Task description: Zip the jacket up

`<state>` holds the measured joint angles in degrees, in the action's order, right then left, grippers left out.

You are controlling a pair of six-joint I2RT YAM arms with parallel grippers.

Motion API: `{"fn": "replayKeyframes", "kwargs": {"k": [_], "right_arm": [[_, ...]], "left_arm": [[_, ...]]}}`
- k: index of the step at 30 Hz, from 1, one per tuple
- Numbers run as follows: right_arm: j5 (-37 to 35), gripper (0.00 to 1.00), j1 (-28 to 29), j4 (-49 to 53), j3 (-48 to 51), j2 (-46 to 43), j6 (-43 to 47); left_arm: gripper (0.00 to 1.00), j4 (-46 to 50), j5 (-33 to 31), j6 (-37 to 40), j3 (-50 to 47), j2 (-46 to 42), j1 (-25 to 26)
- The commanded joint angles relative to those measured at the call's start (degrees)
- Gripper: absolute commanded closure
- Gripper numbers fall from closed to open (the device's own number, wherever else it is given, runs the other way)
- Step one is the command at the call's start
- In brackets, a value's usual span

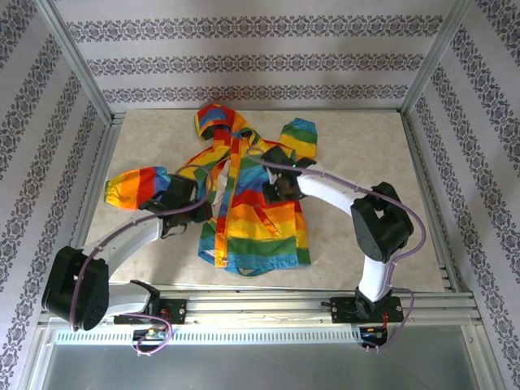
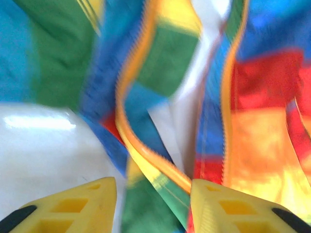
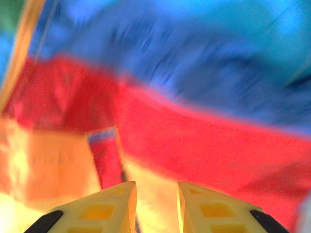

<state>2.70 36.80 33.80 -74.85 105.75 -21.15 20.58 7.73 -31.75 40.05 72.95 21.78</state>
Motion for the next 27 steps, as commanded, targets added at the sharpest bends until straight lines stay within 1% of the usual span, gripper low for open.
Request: {"fn": "replayKeyframes", "kwargs": {"k": [1,4,6,10,15,18,22,24,27], "right_arm": [[1.16,0.74,3.07,-3.07,4.42,0.78,-3.26],[0.67,0.79,2.79,-2.92,4.01,4.42,-2.49],[-0.20,0.81,1.66,-2.19,2.56,6.82,-0.74],[-1.24,0.82,-2.63,-1.24,-0.46,10.28,2.59],[-1.55,0.83,-8.15,-0.08,-3.28,11.60,4.66],[-2.01,0.82,-9.65,0.86,-4.23,10.12,5.53],[-2.53,0.79,-9.77,1.79,-3.80,5.98,5.96],[-2.44,0.76,-9.19,1.97,-2.69,3.41,5.40],[-2.41,0.72,-6.82,1.84,-0.44,-0.31,4.18]], "left_arm": [[0.60,-1.71,0.80,-5.94,-2.88,0.99,5.12],[0.63,-6.62,0.98,-8.33,-4.61,4.80,6.17],[0.64,-7.84,0.24,-8.27,-4.11,7.55,6.22],[0.65,-7.72,-1.59,-6.47,-1.00,11.69,5.76],[0.65,-6.73,-2.02,-3.94,2.68,16.04,2.56],[0.65,-4.97,-2.04,-1.61,5.14,17.71,0.61],[0.65,-1.62,-2.28,0.68,8.47,17.05,-0.59],[0.62,0.04,-2.45,1.40,9.61,15.54,-0.60],[0.52,2.43,-2.57,1.52,9.98,11.89,-0.68]]}}
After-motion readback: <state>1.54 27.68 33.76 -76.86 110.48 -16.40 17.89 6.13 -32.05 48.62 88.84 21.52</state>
